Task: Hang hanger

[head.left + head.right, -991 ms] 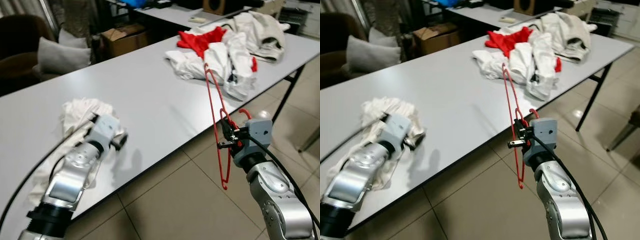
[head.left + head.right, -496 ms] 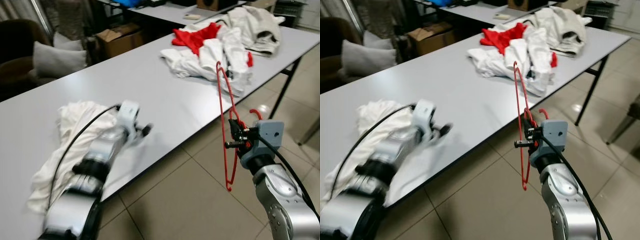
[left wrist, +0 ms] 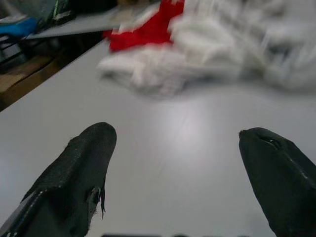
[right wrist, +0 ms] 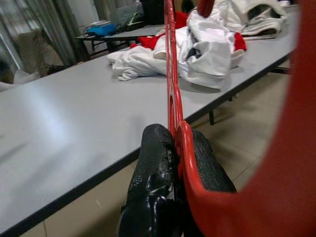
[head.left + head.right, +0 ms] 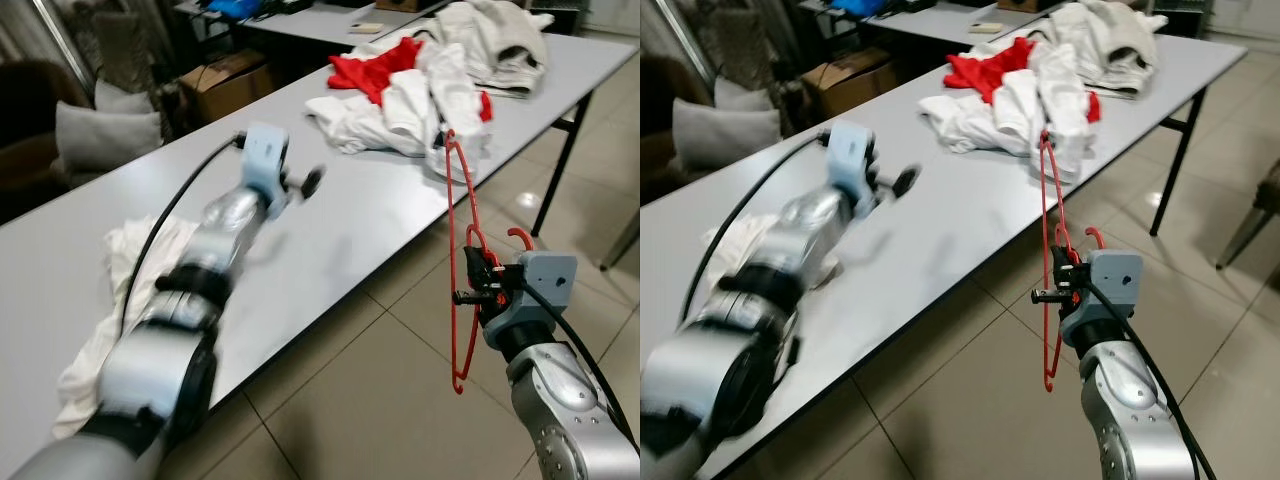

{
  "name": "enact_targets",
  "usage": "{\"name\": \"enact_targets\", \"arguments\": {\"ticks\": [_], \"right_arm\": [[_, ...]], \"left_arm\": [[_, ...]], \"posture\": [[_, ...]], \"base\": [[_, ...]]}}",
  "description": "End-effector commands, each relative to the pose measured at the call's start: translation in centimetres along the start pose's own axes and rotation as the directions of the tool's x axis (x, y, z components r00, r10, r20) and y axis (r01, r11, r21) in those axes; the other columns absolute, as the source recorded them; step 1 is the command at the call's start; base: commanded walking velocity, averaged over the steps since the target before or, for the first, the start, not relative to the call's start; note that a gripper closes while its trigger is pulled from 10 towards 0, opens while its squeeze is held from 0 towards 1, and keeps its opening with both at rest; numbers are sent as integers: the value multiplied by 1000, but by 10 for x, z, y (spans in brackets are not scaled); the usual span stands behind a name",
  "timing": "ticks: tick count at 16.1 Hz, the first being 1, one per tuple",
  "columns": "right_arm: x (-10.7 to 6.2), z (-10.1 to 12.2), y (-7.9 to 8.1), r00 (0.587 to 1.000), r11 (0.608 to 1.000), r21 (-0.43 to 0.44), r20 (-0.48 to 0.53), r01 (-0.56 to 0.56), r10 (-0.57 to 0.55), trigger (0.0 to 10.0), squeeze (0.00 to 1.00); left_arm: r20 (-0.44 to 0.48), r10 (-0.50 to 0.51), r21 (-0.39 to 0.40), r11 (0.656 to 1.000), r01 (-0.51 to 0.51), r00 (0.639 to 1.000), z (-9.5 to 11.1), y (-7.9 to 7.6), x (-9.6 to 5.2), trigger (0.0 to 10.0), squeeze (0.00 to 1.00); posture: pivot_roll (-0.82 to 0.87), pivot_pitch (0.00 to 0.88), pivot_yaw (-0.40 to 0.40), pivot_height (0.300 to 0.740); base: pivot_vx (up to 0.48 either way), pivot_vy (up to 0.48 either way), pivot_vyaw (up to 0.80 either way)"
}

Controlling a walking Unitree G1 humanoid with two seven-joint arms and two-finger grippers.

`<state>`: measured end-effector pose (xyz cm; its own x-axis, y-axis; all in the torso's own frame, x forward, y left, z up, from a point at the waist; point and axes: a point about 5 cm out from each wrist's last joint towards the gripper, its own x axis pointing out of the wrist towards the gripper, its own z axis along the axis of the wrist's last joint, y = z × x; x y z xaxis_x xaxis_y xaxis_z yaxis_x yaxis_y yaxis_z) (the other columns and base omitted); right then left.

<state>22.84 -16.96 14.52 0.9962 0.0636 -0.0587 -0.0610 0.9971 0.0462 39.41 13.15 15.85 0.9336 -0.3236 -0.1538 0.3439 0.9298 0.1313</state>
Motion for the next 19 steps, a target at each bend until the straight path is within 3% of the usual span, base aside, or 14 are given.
{"name": "enact_targets", "arguments": {"ticks": [1,2,5,7,8,9,10,12,16,19], "right_arm": [[-1,4,6,1000,1000,1,10,-16,16,10000,0],[-1,3,3,1000,1000,12,7,-12,12,10000,0],[-1,-2,0,1000,999,32,-16,-18,19,10000,0],[2,-2,-3,1000,1000,2,-26,-13,13,10000,0],[3,-1,2,999,999,13,-17,-33,33,10000,0],[4,-4,7,998,998,15,-30,-58,59,10000,0],[5,-4,12,996,996,19,-35,-85,86,10000,0],[10,-1,17,993,993,28,-21,-112,113,10000,0],[14,-11,8,995,996,21,-47,-83,84,10000,0],[19,-9,5,999,998,61,-36,-34,37,10000,0]], "left_arm": [[-34,67,46,997,-65,997,-12,15,-10,10000,0],[-36,86,33,996,-84,996,-21,17,-19,10000,1000],[0,170,10,985,-170,985,-31,23,-47,10000,1000],[35,204,-65,977,-201,978,-30,24,-56,10000,1000],[69,223,-127,969,-213,972,-32,23,-68,10000,1000],[27,240,-103,966,-236,970,-40,25,-78,10000,71],[12,280,-75,958,-278,960,-43,29,-86,10000,0],[-16,328,14,945,-328,945,-45,34,-91,10000,0],[-115,223,-37,973,-229,968,-60,14,-74,10000,0],[-173,255,32,967,-253,951,-69,20,-65,10000,0]], "posture": [[-289,0,215,740],[-274,0,201,740],[-235,0,172,740],[-228,0,160,740],[-219,0,140,740],[-202,0,127,740],[-200,0,112,740],[-208,0,99,740],[-190,0,126,740],[-195,0,146,740]], "base": [[0,0,0],[0,0,0],[0,0,0],[0,0,0],[0,0,0],[0,0,0],[0,0,0],[0,0,0],[0,0,0],[0,0,0]]}}
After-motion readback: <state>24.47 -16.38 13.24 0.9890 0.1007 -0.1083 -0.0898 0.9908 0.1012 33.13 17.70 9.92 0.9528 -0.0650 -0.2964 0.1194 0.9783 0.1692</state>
